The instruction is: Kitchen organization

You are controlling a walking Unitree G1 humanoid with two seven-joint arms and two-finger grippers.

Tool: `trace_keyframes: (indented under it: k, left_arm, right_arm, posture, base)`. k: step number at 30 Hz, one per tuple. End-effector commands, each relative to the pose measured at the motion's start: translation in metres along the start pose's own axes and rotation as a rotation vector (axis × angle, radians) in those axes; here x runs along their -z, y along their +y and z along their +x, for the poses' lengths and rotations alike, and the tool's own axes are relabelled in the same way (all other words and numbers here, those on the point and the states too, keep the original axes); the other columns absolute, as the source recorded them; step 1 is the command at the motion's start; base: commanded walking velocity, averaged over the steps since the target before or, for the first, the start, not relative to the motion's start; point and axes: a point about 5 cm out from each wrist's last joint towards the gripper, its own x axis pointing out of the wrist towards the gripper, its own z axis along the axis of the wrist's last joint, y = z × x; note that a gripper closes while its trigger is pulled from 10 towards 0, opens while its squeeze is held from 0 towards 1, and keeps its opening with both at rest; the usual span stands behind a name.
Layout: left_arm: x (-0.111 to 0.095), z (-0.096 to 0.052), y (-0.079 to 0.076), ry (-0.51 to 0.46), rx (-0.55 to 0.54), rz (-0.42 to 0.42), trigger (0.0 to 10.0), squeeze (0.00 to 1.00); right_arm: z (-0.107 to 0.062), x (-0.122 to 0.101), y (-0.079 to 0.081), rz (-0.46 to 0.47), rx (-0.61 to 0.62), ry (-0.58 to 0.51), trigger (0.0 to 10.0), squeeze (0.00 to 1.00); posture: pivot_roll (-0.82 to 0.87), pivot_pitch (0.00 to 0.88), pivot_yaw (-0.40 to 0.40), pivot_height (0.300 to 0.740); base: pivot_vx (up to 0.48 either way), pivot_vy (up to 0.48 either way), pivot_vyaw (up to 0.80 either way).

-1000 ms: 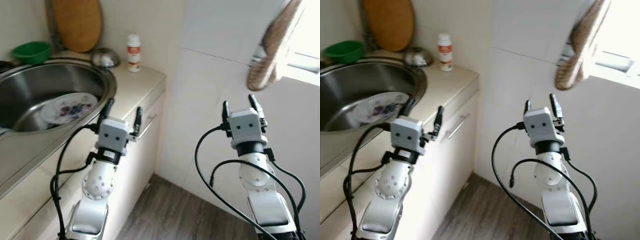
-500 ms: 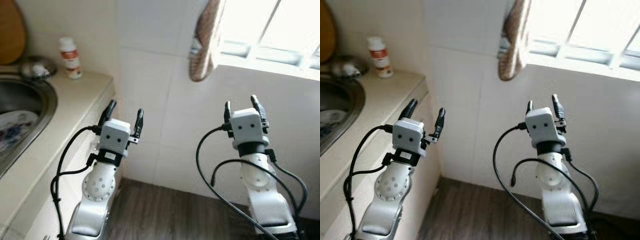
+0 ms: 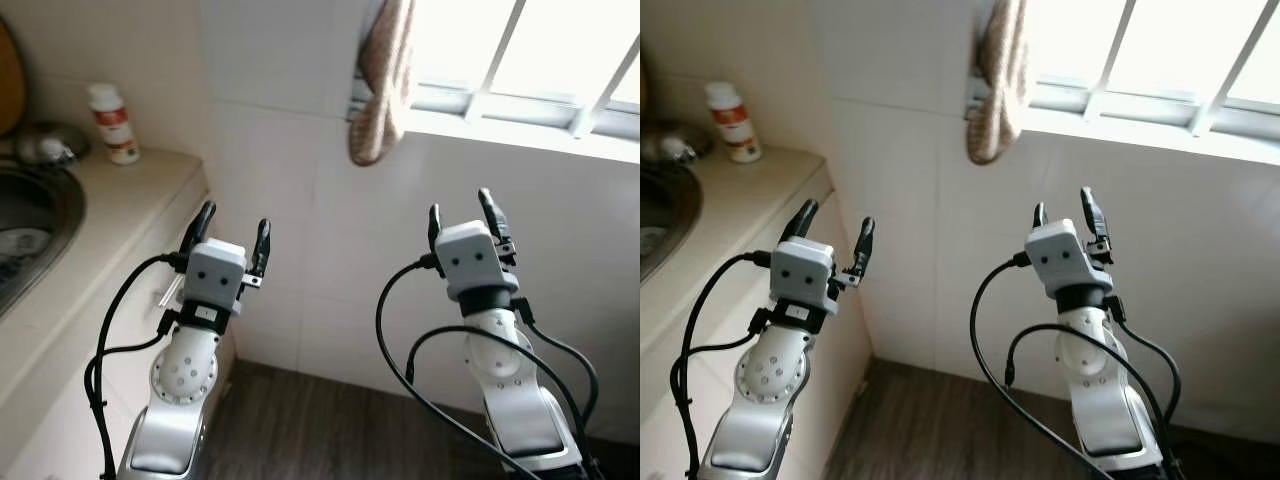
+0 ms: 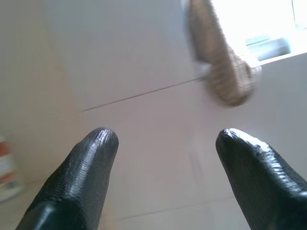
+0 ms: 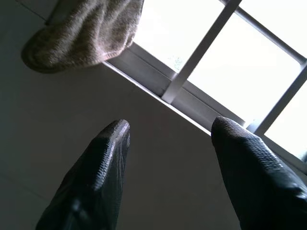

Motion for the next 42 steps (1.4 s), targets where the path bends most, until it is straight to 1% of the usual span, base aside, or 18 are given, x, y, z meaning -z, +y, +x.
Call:
trace_keyframes:
  k: [1,9,12,14,16,19,21,22,24,25,26,27,31,35,36,38,39,42]
  left_arm:
    - [0.000,0.001,-0.001,0.004,0.008,0.007,10.0,0.00]
    - [0.000,0.002,0.000,0.005,0.010,0.006,10.0,0.00]
    - [0.000,0.002,0.000,0.006,0.011,0.007,10.0,0.00]
    - [0.000,0.002,0.000,0.006,0.011,0.009,10.0,0.00]
    - [0.000,0.002,0.001,0.008,0.012,0.010,10.0,0.00]
    - [0.001,0.002,0.001,0.011,0.014,0.015,10.0,0.00]
    - [0.001,0.002,0.001,0.013,0.011,0.005,10.0,0.00]
    - [0.001,0.002,0.001,0.013,0.011,0.005,10.0,0.00]
    - [0.002,0.002,0.001,0.019,0.015,0.006,10.0,0.00]
    - [0.002,0.002,0.001,0.019,0.015,0.006,10.0,0.00]
    - [0.003,0.002,0.001,0.021,0.016,0.007,10.0,0.00]
    - [0.003,0.002,0.001,0.022,0.017,0.006,10.0,0.00]
    - [0.004,0.002,0.001,0.029,0.019,0.003,10.0,0.00]
    - [0.004,0.002,0.000,0.038,0.014,-0.009,10.0,0.00]
    - [0.004,0.002,0.000,0.038,0.014,-0.009,10.0,0.00]
    - [0.005,0.002,0.000,0.041,0.016,-0.007,10.0,0.00]
    - [0.005,0.002,0.000,0.041,0.016,-0.007,10.0,0.00]
    - [0.005,0.002,0.000,0.042,0.017,-0.004,10.0,0.00]
  right_arm:
    - [0.001,0.001,-0.003,-0.015,0.018,0.005,10.0,0.00]
    - [0.001,0.003,-0.003,-0.030,0.024,0.014,10.0,0.00]
    - [0.002,0.007,-0.005,-0.073,0.040,0.037,10.0,0.00]
    - [0.002,0.015,-0.007,-0.123,0.059,0.088,10.0,0.00]
    - [0.002,0.020,-0.007,-0.166,0.062,0.114,10.0,0.00]
    - [0.002,0.028,-0.008,-0.213,0.076,0.168,10.0,0.00]
    - [0.002,0.036,-0.010,-0.256,0.094,0.217,10.0,0.00]
    - [0.002,0.036,-0.010,-0.256,0.094,0.217,10.0,0.00]
    - [0.001,0.043,-0.013,-0.279,0.107,0.260,10.0,0.00]
    - [0.001,0.043,-0.013,-0.279,0.107,0.260,10.0,0.00]
    - [0.001,0.045,-0.013,-0.246,0.107,0.284,10.0,0.00]
    - [0.000,0.046,-0.013,-0.239,0.106,0.296,10.0,0.00]
    - [0.000,0.051,-0.013,-0.224,0.095,0.340,10.0,0.00]
    - [0.001,0.052,-0.013,-0.273,0.096,0.344,10.0,0.00]
    - [0.001,0.052,-0.013,-0.273,0.096,0.344,10.0,0.00]
    - [0.001,0.053,-0.012,-0.317,0.085,0.342,10.0,0.00]
    - [0.001,0.053,-0.012,-0.317,0.085,0.342,10.0,0.00]
    - [0.001,0.052,-0.005,-0.346,0.035,0.324,10.0,0.00]
  posture:
    - [0.05,0.000,-0.065,0.740]
    - [0.05,0.000,-0.061,0.740]
    - [0.05,0.000,-0.061,0.740]
    - [0.05,0.000,-0.061,0.740]
    - [0.05,0.000,-0.061,0.740]
    - [0.05,0.000,-0.061,0.740]
    - [0.05,0.000,-0.060,0.740]
    - [0.05,0.000,-0.060,0.740]
    - [0.05,0.000,-0.060,0.740]
    - [0.05,0.000,-0.060,0.740]
    - [0.05,0.000,-0.058,0.740]
    - [0.05,0.000,-0.058,0.740]
    - [0.05,0.000,-0.059,0.740]
    - [0.05,0.000,-0.060,0.740]
    - [0.05,0.000,-0.060,0.740]
    - [0.05,0.000,-0.061,0.740]
    - [0.05,0.000,-0.061,0.740]
    - [0.05,0.000,-0.061,0.740]
  base:
    - [0.000,-0.480,0.00]
    - [0.000,-0.480,0.00]
    - [0.000,-0.480,0.00]
    - [0.000,-0.480,0.00]
    - [0.000,-0.480,0.00]
    - [0.000,-0.415,0.00]
    - [0.000,0.000,0.00]
    - [0.000,0.000,0.00]
    - [0.000,0.000,0.00]
    - [0.000,0.000,0.00]
    - [0.000,0.000,0.00]
    - [0.000,0.000,0.00]
    - [0.000,0.000,-0.80]
    - [0.000,0.000,-0.80]
    - [0.000,0.000,-0.80]
    - [0.000,0.000,-0.80]
    - [0.000,0.000,-0.80]
    - [0.000,0.000,0.00]
